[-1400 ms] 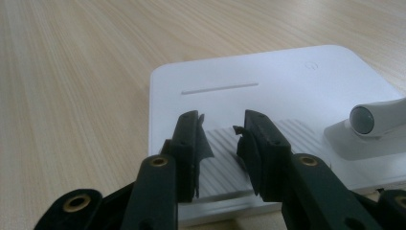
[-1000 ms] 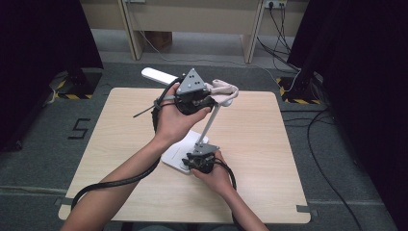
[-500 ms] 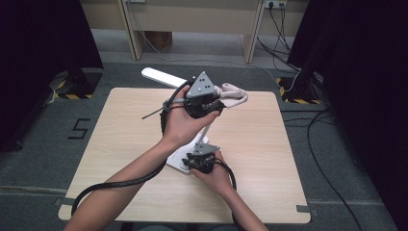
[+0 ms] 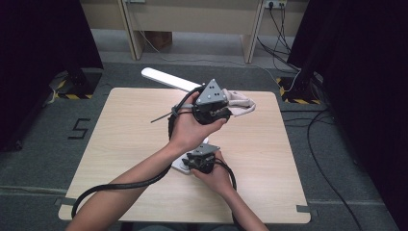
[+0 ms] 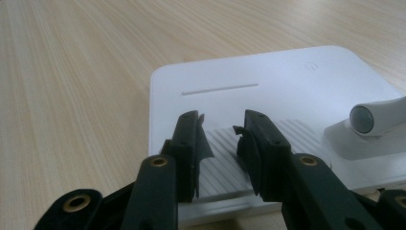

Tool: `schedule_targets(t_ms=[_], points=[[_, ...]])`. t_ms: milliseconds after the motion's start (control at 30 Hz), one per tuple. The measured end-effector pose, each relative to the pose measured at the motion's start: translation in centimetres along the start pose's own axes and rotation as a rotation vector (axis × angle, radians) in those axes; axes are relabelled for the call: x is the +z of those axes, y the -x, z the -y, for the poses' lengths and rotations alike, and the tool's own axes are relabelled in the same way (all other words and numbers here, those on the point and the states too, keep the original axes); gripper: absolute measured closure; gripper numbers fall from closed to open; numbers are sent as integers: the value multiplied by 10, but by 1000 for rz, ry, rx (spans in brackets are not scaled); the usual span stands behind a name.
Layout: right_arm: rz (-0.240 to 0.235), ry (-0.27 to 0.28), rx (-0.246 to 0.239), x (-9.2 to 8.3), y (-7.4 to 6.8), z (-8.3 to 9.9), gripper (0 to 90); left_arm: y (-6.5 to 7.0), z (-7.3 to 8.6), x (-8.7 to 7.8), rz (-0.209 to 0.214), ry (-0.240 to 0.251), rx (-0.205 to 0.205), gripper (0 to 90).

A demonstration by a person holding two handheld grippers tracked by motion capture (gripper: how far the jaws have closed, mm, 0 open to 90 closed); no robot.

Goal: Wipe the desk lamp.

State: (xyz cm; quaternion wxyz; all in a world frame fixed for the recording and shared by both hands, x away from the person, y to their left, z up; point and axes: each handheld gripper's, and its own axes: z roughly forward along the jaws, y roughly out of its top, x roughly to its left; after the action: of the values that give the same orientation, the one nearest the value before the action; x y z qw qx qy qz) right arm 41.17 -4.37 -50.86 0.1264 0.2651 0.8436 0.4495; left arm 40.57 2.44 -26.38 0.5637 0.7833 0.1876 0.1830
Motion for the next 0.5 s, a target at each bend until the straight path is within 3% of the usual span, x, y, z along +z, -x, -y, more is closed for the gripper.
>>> schedule_targets(t_ms=[500], points=[[0,-2,0,0,0,0,674,0,12,9,7,-33,-4,804]])
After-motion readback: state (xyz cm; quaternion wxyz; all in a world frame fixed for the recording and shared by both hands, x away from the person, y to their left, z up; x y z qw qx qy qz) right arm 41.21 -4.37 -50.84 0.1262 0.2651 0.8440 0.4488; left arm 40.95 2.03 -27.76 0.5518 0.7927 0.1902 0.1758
